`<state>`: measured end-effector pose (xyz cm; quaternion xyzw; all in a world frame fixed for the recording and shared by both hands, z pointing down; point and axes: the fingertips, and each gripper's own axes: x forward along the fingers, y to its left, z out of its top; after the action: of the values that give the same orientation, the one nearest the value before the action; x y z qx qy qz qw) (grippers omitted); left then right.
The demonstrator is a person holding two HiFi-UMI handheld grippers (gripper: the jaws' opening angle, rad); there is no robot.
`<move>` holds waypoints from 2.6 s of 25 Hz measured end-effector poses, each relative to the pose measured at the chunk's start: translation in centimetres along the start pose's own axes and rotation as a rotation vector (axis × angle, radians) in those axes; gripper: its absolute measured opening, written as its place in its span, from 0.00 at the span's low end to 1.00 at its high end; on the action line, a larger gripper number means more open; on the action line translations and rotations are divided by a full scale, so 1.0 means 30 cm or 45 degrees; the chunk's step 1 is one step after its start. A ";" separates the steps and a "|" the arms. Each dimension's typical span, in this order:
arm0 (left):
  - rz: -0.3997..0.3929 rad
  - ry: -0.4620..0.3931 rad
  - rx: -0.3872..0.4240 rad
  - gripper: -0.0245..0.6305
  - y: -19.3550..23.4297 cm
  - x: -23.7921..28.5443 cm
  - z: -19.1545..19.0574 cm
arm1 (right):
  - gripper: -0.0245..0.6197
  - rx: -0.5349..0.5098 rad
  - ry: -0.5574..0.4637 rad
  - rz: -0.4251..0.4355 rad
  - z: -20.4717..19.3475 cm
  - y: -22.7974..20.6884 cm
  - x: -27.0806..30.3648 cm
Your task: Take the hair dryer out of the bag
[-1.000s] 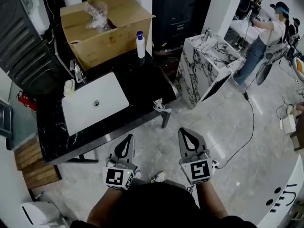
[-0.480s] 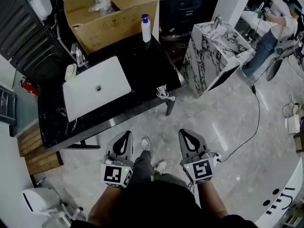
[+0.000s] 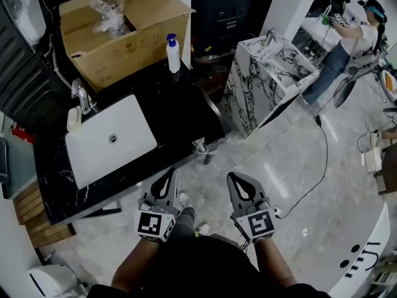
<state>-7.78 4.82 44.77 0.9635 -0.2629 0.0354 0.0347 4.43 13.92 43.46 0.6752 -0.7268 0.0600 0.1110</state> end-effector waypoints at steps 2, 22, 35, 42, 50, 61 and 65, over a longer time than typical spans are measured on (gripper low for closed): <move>-0.032 -0.004 0.003 0.07 0.029 0.063 0.020 | 0.06 -0.022 0.010 -0.008 0.035 -0.026 0.063; -0.024 -0.005 -0.042 0.07 0.322 0.403 0.068 | 0.06 -0.135 0.010 0.083 0.199 -0.138 0.467; 0.266 0.010 -0.045 0.07 0.374 0.405 0.069 | 0.06 -0.347 0.068 0.394 0.106 -0.193 0.611; 0.360 0.066 -0.076 0.07 0.379 0.324 0.008 | 0.35 -0.650 0.265 0.844 -0.083 0.011 0.676; 0.444 0.098 -0.090 0.07 0.376 0.236 -0.026 | 0.50 -0.844 0.473 0.994 -0.249 0.075 0.703; 0.399 0.151 -0.119 0.07 0.260 0.258 -0.115 | 0.35 -0.588 0.476 0.971 -0.248 0.061 0.753; 0.396 0.161 -0.125 0.07 0.221 0.269 -0.138 | 0.12 -0.513 0.437 0.925 -0.193 0.020 0.778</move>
<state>-4.41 -4.60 49.90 0.9042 -0.4076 0.0880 0.0923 2.81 -7.26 54.76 0.3214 -0.8849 0.0634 0.3311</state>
